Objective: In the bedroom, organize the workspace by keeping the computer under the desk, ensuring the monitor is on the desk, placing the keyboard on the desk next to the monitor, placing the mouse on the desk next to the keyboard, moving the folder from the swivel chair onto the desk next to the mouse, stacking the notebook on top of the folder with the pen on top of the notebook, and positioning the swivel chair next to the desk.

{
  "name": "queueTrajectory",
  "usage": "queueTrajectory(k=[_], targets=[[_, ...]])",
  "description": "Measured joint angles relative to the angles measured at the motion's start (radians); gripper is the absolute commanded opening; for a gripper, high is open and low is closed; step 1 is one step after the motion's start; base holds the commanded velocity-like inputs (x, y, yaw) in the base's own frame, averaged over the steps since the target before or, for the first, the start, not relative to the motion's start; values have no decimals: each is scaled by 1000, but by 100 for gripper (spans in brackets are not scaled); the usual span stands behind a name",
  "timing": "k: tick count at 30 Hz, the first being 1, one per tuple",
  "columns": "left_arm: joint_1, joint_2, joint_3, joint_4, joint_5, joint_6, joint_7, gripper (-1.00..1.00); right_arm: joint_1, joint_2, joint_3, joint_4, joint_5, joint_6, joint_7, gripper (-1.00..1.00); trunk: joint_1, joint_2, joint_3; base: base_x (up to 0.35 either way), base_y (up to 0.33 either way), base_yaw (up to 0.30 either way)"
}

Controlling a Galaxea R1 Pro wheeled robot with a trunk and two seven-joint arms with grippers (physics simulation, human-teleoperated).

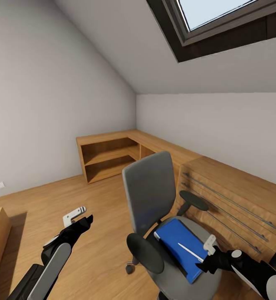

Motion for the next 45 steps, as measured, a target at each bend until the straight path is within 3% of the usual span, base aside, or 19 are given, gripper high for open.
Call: queueTrajectory(k=[17,45], targets=[[0,0,0,0,-1,0,0,100,0,-1,0,0,0,0,0,100,65,-119,-53,0,0,0],[0,0,0,0,0,0,0,100,0,-2,0,0,0,0,0,100,65,-119,-53,0,0,0]])
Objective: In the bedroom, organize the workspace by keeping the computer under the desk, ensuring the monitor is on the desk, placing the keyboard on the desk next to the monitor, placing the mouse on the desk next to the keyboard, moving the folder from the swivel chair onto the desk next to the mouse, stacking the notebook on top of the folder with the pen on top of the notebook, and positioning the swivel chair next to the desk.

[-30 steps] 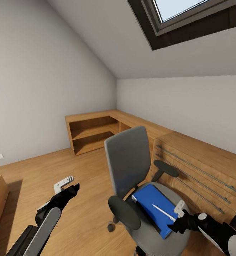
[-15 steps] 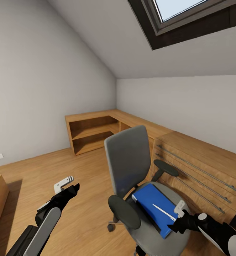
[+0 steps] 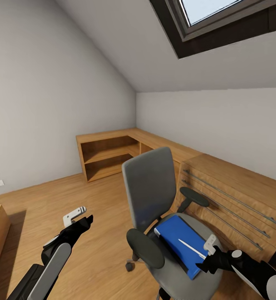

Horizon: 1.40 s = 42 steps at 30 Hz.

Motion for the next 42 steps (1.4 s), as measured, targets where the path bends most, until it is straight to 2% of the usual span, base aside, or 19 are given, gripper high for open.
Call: queueTrajectory(k=[42], targets=[[0,2,-5,20,-1,-2,-6,100,0,1,0,2,0,0,0,100,0,0,0,0,-37,0]])
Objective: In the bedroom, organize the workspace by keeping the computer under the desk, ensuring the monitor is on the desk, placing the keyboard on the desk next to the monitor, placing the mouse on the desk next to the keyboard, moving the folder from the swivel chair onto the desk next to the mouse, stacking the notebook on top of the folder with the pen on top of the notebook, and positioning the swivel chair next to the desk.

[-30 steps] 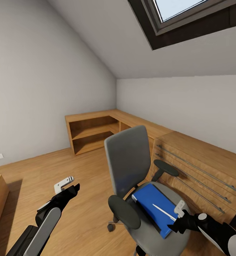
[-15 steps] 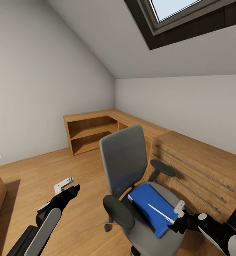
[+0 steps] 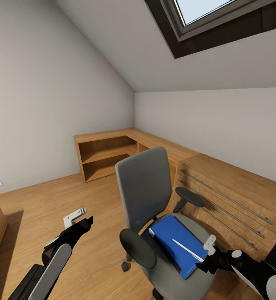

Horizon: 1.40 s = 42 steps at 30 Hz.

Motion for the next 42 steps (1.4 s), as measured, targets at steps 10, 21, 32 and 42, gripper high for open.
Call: queueTrajectory(k=[10,21,32,42], targets=[[0,0,0,2,0,-1,0,100,0,0,0,-1,0,0,0,100,0,0,0,0,0,0],[0,0,0,2,-2,-1,0,100,0,0,0,-1,0,0,3,100,0,0,0,44,0,0],[0,0,0,16,-3,0,-1,100,0,0,0,0,1,0,9,100,0,0,0,92,0,0],[0,0,0,21,-2,0,-3,100,0,0,1,1,1,0,10,100,0,0,0,7,0,0]])
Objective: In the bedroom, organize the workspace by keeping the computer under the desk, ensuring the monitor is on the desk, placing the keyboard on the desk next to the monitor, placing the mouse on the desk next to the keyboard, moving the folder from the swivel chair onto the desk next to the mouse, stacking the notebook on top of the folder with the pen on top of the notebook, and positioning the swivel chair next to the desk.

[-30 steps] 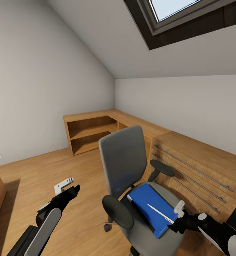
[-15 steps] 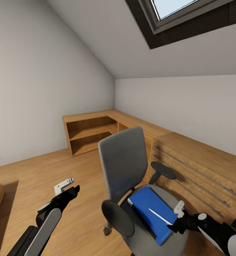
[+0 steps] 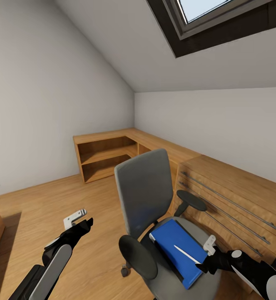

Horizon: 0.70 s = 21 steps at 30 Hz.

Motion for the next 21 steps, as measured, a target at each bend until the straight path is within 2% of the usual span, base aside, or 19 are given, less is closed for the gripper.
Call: queueTrajectory(k=[21], targets=[[0,0,0,1,2,0,0,100,0,3,6,4,1,2,0,100,0,0,0,0,0,0]])
